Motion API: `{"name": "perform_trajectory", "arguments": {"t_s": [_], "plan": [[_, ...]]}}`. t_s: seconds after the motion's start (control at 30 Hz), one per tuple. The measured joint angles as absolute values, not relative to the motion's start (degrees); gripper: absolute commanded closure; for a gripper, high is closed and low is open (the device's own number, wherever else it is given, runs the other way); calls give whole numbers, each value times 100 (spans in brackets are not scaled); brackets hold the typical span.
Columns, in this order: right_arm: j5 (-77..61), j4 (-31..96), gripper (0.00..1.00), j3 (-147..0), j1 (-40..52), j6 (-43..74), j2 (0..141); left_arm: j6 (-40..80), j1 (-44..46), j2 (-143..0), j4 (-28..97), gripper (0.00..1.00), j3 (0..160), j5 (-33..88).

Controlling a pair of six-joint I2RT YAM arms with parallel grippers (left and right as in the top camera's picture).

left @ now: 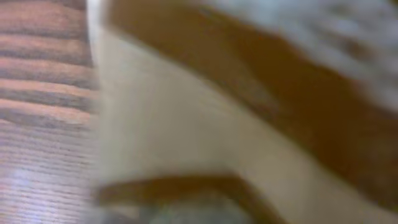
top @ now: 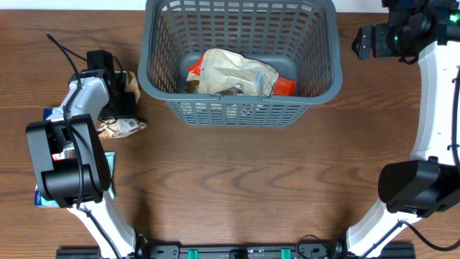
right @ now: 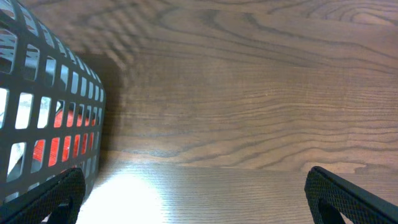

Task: Pack container
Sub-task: 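Grasp the beige snack bag with the left gripper and lift it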

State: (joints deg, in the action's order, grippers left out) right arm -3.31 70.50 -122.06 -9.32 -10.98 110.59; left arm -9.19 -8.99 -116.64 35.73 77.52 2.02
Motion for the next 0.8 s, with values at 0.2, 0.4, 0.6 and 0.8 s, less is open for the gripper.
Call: {"name": "perform_trajectory", "arguments": {"t_s": [0.2, 0.4, 0.6, 0.8], "plan": [[-331, 7048, 1, -12206, -932, -1098, 11059, -930, -899, -11657, 3651, 94, 7804, 150], [-333, 7046, 1, -12206, -932, -1098, 11059, -930, -899, -11653, 3684, 94, 7811, 150], [-333, 7024, 1, -12206, -932, -1100, 11059, -930, -899, -11570, 3905, 94, 7806, 152], [-333, 7006, 1, -12206, -932, -1100, 11059, -928, -899, -11078, 4488, 94, 7644, 150]]}}
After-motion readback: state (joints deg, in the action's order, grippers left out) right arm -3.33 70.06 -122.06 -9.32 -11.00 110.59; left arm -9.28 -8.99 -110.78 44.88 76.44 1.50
